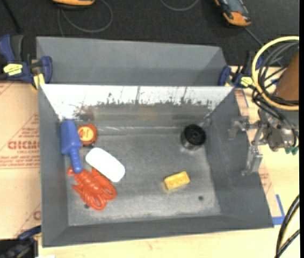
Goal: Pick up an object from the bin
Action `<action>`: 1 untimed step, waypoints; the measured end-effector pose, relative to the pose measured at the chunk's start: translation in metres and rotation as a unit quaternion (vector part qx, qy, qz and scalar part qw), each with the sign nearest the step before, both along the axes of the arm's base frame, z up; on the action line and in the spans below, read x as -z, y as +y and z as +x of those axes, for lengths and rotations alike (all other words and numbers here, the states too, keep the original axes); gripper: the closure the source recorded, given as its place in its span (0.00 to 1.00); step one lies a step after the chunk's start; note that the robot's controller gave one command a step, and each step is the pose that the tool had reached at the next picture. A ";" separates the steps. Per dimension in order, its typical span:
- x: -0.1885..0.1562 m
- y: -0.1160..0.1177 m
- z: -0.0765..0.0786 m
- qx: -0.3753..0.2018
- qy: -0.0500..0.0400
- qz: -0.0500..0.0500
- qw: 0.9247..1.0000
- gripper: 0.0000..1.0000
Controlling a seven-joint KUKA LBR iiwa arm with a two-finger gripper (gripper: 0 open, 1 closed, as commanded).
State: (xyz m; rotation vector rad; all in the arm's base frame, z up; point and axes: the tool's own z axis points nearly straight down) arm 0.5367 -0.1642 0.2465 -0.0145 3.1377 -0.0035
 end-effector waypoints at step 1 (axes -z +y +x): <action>0.000 0.000 0.000 0.000 0.000 0.000 1.000 0.00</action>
Offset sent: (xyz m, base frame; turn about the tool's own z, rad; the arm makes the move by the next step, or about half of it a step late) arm 0.0413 0.1083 -0.0368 -0.0823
